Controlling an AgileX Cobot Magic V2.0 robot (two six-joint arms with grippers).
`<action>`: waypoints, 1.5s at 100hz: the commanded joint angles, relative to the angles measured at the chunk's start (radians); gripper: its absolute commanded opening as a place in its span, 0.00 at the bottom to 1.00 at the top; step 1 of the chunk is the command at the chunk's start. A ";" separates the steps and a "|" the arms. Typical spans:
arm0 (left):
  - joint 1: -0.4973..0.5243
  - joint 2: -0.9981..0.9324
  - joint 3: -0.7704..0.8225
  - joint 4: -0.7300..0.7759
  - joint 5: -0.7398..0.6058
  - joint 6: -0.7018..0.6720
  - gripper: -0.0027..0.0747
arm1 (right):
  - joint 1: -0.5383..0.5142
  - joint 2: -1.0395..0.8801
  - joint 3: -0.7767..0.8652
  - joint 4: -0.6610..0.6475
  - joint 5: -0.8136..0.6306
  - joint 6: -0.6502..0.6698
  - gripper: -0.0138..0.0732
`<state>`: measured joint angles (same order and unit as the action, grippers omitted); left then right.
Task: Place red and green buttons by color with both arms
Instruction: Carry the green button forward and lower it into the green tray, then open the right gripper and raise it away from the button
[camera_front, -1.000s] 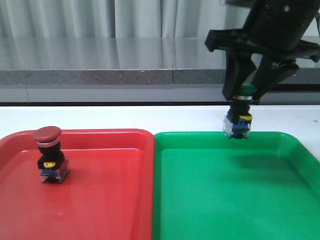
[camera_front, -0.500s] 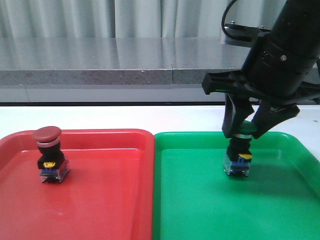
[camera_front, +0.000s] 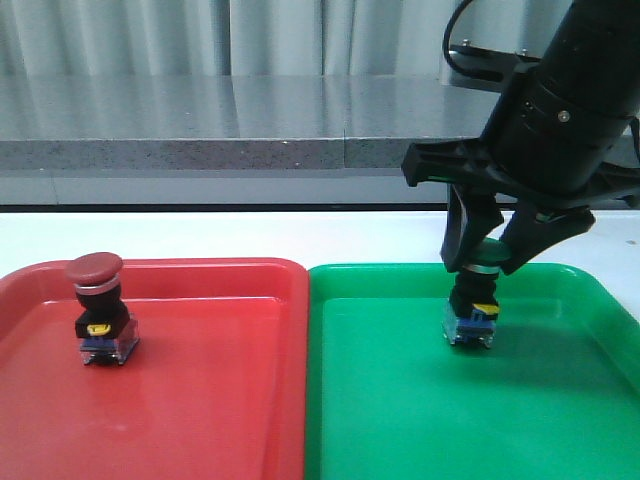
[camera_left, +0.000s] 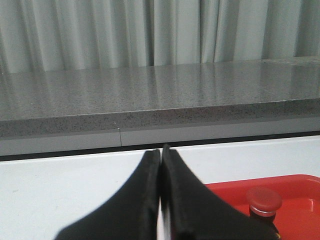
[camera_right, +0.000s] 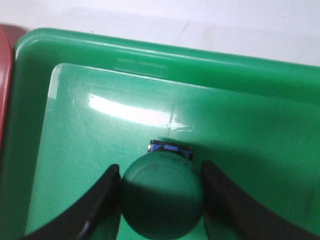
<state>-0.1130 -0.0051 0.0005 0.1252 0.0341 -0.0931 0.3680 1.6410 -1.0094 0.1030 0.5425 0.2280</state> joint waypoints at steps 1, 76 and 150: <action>0.002 -0.031 0.042 -0.001 -0.085 -0.006 0.01 | -0.001 -0.019 -0.021 -0.005 -0.041 -0.002 0.43; 0.002 -0.031 0.042 -0.001 -0.085 -0.006 0.01 | -0.001 -0.004 -0.020 -0.004 -0.038 -0.002 0.83; 0.002 -0.031 0.042 -0.001 -0.085 -0.006 0.01 | -0.008 -0.406 -0.020 -0.200 -0.063 -0.002 0.83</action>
<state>-0.1130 -0.0051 0.0005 0.1252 0.0341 -0.0931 0.3694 1.3093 -1.0088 -0.0541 0.5107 0.2301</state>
